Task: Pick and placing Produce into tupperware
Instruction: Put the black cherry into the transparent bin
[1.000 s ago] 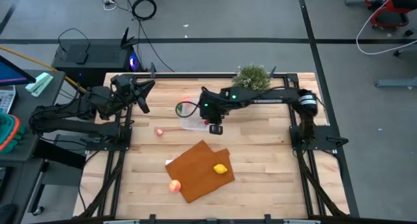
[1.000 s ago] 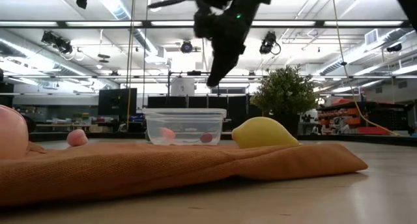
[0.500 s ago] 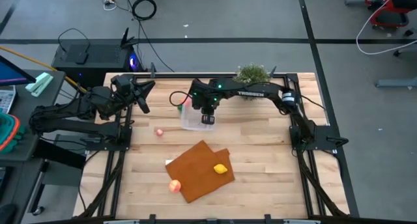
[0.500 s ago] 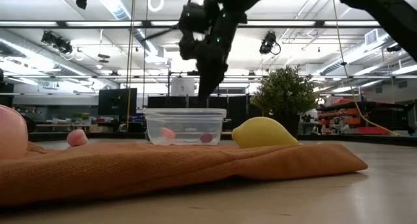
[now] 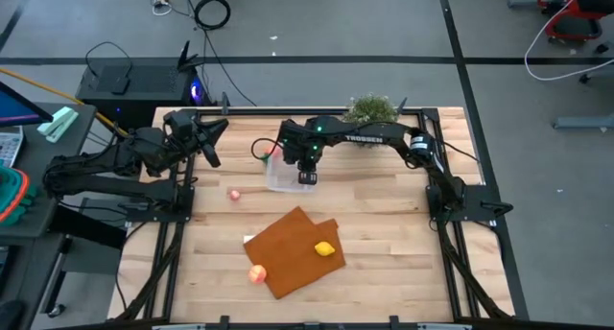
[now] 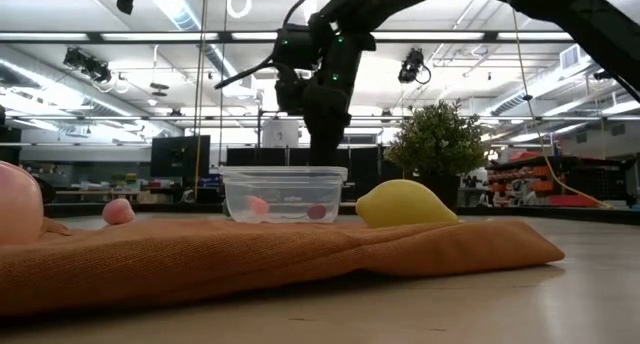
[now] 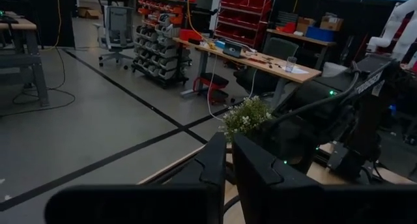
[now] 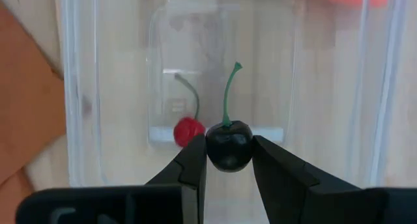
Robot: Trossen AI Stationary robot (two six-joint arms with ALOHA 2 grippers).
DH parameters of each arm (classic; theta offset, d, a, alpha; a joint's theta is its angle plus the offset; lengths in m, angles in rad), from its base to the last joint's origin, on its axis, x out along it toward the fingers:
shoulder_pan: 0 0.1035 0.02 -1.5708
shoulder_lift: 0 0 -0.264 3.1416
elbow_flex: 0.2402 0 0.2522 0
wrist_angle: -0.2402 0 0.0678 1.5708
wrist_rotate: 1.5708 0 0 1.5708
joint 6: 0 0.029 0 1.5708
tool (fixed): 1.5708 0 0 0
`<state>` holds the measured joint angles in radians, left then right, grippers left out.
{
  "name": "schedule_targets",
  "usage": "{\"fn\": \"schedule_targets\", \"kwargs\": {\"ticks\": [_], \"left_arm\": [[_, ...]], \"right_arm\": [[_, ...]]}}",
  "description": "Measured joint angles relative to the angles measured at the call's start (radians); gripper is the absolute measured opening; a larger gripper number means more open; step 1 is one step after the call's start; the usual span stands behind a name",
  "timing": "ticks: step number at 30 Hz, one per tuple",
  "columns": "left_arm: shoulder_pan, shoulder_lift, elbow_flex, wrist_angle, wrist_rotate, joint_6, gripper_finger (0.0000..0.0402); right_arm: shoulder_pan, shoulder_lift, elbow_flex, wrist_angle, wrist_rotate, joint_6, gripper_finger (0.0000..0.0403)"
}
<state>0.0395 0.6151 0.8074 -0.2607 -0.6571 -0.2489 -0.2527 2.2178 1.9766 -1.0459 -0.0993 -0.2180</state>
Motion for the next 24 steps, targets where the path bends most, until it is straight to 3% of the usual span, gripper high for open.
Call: {"fn": "schedule_targets", "kwargs": {"ticks": [24], "left_arm": [[0.0, 0.0, 0.0, -0.005, 0.0, 0.0, 0.0032]], "right_arm": [[-0.015, 0.065, -0.001, 0.052, -0.01, -0.001, 0.0075]]}}
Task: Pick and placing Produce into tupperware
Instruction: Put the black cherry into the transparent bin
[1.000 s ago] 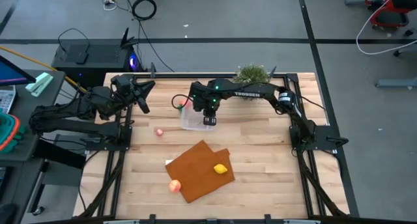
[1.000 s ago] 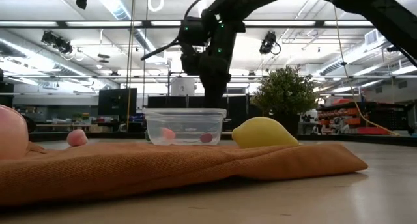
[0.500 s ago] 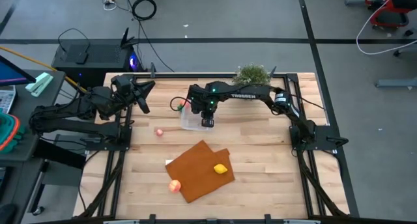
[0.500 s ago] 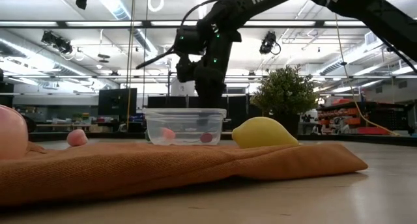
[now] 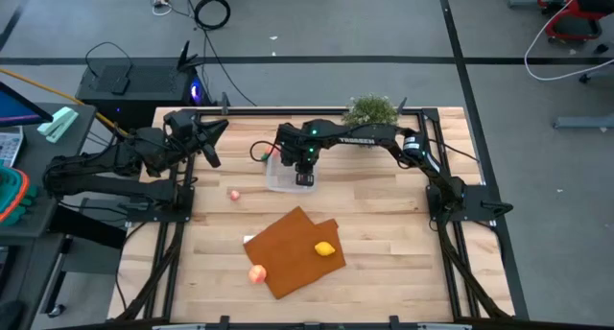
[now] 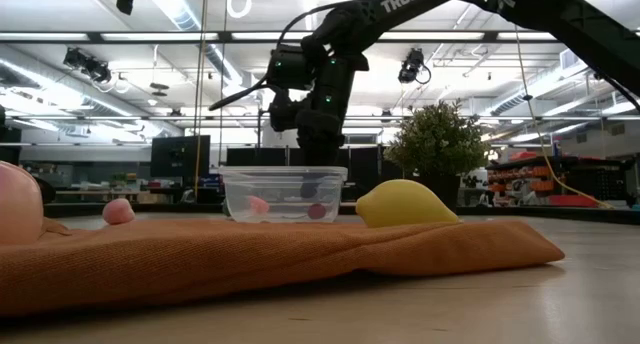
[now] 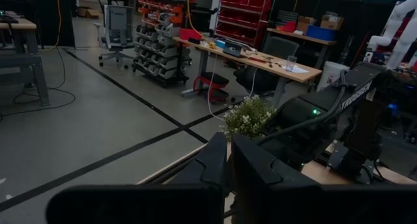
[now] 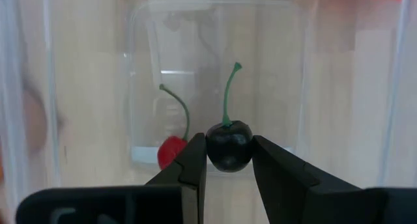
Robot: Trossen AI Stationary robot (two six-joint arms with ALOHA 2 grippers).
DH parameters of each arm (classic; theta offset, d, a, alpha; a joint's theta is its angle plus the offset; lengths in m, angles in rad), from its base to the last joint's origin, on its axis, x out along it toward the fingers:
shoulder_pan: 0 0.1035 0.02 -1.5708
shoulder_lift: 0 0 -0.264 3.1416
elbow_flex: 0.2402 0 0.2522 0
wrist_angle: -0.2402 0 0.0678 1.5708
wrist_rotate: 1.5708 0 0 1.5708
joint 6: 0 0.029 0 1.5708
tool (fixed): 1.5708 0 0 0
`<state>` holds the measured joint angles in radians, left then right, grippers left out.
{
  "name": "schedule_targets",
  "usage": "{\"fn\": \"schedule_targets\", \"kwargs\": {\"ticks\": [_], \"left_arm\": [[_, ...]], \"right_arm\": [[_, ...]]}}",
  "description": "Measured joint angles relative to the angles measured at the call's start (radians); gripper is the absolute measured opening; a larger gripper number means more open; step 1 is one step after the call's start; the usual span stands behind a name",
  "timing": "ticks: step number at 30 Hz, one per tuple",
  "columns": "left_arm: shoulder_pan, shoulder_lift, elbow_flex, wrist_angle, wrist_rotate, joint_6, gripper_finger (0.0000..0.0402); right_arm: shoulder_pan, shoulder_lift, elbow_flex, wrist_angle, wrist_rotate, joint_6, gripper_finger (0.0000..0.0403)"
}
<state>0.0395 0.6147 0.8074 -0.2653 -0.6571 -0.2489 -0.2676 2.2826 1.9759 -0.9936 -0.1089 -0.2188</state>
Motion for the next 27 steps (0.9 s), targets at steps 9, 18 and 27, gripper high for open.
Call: {"fn": "schedule_targets", "kwargs": {"ticks": [9, 18, 27], "left_arm": [[0.0, 0.0, 0.0, -0.002, 0.0, 0.0, 0.0038], [0.0, 0.0, 0.0, -0.002, 0.0, 0.0, 0.003], [0.0, 0.0, 0.0, -0.003, 0.0, -0.002, 0.0038]], "right_arm": [[0.0, 0.0, -0.004, 0.01, 0.002, 0.002, 0.0075], [0.0, 0.017, -0.004, 0.015, -0.006, 0.046, 0.0075], [0.011, 0.06, -0.003, 0.026, -0.013, 0.068, 0.0075]]}}
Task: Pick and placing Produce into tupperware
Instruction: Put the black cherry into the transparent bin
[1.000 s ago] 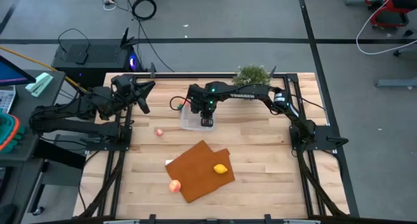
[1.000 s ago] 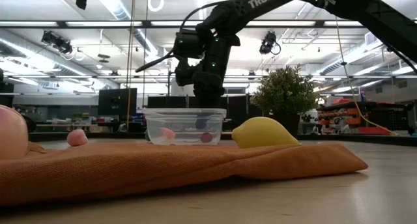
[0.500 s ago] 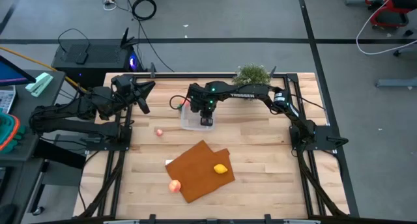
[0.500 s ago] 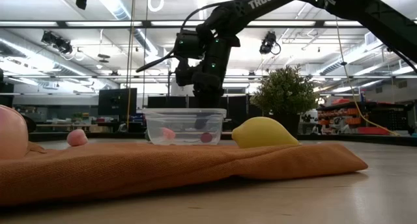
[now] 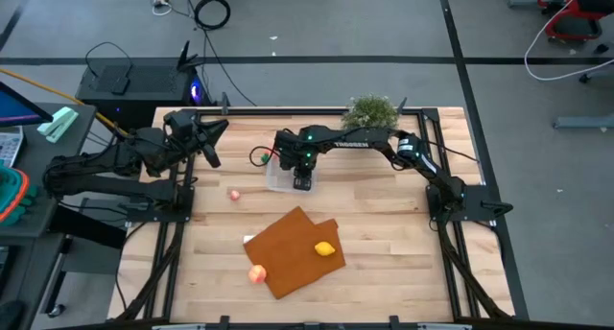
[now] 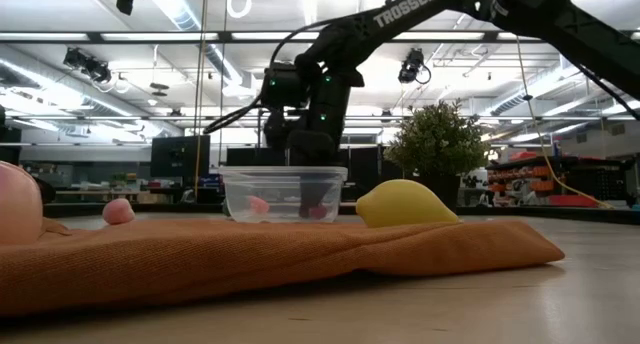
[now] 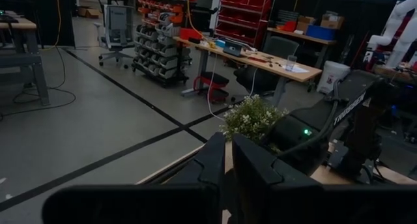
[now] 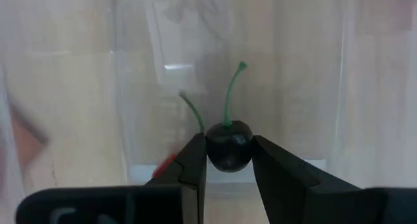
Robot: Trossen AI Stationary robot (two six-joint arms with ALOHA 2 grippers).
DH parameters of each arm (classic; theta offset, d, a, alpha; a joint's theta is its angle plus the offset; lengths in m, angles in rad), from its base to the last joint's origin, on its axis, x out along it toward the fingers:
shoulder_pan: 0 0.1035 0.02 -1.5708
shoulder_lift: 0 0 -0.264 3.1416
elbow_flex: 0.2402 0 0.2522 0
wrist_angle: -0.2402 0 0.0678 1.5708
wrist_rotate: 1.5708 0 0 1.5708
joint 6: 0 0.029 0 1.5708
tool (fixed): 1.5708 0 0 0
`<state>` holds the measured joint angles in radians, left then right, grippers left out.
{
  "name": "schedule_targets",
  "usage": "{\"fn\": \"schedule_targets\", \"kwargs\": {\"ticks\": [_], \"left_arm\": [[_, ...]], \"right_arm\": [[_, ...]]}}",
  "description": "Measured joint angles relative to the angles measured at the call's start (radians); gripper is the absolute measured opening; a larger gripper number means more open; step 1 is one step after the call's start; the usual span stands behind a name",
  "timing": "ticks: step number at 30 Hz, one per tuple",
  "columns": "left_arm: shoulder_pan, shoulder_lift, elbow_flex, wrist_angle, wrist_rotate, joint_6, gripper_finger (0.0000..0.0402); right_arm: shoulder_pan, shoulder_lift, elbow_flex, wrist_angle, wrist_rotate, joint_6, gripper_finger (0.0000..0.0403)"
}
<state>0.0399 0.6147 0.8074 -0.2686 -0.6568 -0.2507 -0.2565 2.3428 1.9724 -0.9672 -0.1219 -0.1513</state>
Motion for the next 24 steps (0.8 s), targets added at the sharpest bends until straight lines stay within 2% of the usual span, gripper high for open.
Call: {"fn": "schedule_targets", "kwargs": {"ticks": [11, 24], "left_arm": [[0.0, 0.0, 0.0, -0.007, 0.0, 0.0, 0.0032], [0.0, 0.0, 0.0, -0.007, 0.0, 0.001, 0.0035]], "right_arm": [[-0.003, -0.001, 0.0, -0.022, 0.001, 0.0, 0.0077], [-0.003, -0.001, 0.0, -0.024, 0.005, 0.002, 0.0112]]}}
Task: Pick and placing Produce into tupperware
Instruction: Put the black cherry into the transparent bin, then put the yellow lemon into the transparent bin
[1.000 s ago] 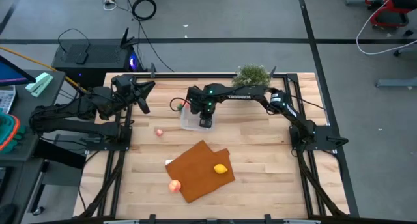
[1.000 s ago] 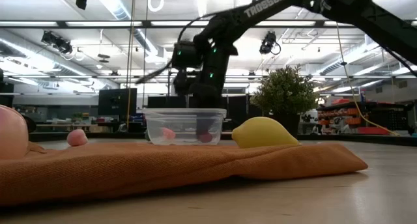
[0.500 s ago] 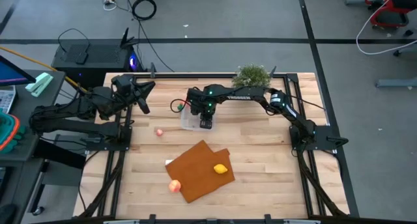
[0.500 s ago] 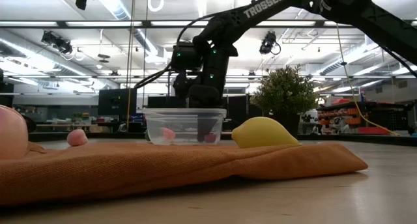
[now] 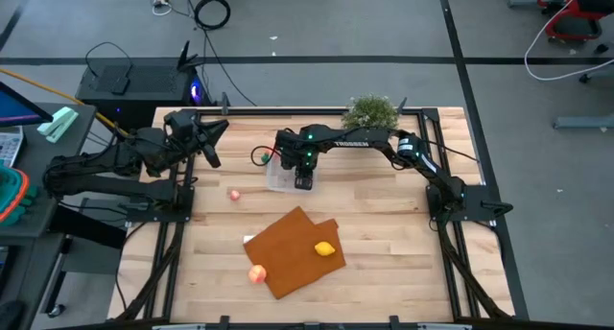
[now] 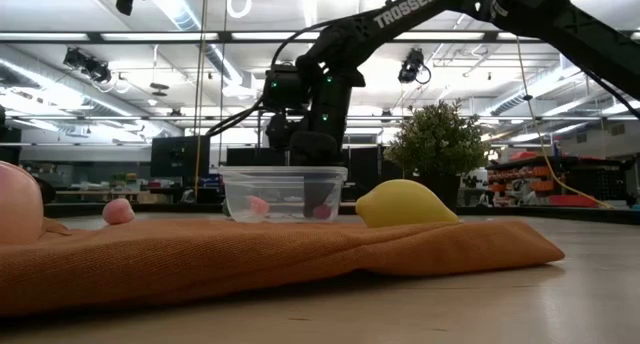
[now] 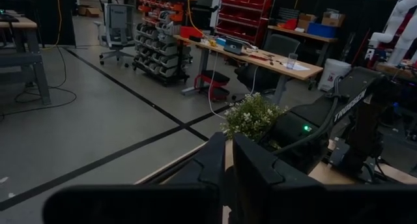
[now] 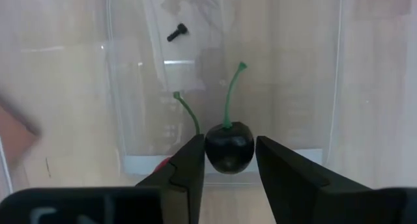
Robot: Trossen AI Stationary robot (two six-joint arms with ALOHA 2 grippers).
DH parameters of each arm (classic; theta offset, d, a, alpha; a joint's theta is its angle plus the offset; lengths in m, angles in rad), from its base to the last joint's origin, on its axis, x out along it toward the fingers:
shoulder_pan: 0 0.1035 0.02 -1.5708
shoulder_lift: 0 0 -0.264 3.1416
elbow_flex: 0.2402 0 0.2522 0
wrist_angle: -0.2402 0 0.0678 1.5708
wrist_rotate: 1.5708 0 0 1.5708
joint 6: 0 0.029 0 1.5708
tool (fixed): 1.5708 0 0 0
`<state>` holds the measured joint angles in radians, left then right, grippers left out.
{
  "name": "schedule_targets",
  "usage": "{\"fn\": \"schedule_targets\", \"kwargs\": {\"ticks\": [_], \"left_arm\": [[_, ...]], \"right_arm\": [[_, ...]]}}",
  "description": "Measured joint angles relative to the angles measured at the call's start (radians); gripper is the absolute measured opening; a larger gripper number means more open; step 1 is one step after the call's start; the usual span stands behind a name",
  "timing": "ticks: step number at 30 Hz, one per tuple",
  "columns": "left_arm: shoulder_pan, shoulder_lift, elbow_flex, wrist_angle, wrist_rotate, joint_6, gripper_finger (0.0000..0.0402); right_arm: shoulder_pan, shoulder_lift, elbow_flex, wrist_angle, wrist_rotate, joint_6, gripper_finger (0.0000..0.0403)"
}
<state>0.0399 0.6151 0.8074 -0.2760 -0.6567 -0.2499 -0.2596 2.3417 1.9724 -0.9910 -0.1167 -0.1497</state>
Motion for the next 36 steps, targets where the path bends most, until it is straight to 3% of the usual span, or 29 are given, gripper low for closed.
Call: {"fn": "schedule_targets", "kwargs": {"ticks": [15, 25, 36], "left_arm": [[0.0, 0.0, 0.0, 0.0, 0.0, 0.0, 0.0038], [0.0, 0.0, 0.0, -0.011, 0.0, -0.001, 0.0036], [0.0, 0.0, 0.0, -0.01, 0.0, -0.001, 0.0034]], "right_arm": [[0.001, -0.011, 0.0, -0.001, 0.014, 0.017, 0.0144], [0.001, -0.011, 0.074, -0.035, 0.017, 0.016, 0.016], [0.01, -0.011, 0.153, -0.061, -0.016, 0.003, 0.0151]]}}
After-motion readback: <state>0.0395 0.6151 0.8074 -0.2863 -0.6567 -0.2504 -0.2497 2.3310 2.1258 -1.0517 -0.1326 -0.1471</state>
